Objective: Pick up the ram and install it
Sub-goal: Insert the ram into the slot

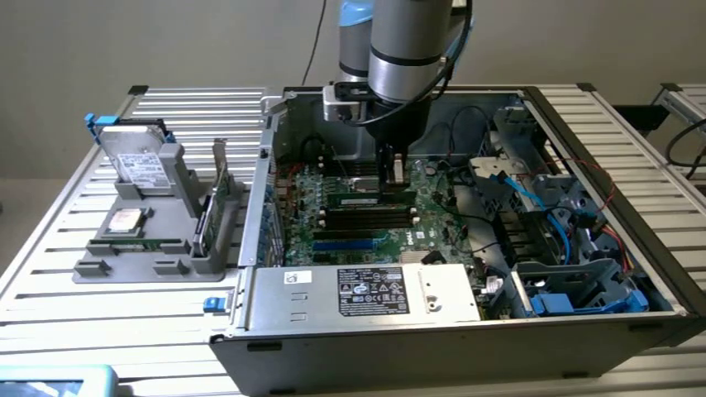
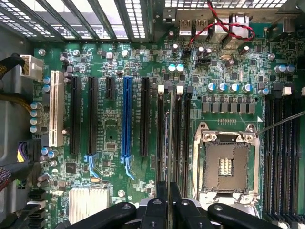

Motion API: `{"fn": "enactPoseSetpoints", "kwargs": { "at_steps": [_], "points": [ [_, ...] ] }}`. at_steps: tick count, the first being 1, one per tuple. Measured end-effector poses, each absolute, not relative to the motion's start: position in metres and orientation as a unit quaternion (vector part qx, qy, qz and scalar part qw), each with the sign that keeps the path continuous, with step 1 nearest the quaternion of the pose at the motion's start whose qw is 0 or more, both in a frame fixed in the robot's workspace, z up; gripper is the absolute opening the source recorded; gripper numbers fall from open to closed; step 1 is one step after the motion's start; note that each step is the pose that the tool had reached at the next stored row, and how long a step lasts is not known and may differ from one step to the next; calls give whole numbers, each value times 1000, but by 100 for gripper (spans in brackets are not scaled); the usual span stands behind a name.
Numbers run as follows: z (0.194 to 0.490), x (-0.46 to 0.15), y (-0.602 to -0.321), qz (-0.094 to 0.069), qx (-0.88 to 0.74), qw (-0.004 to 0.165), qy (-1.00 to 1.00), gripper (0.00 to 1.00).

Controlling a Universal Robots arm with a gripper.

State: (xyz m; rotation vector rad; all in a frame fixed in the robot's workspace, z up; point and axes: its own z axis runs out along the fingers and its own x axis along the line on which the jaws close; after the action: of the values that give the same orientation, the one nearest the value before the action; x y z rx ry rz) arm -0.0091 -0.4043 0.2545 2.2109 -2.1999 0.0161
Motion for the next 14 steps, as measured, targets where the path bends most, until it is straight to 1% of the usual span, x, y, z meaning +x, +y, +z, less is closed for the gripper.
{"fn": "enactPoseSetpoints", "kwargs": {
  "at_steps": [7, 14],
  "points": [
    [251, -9, -406, 9, 709, 16, -705, 14],
    [247, -9, -406, 10, 709, 16, -705, 14]
  ]
}}
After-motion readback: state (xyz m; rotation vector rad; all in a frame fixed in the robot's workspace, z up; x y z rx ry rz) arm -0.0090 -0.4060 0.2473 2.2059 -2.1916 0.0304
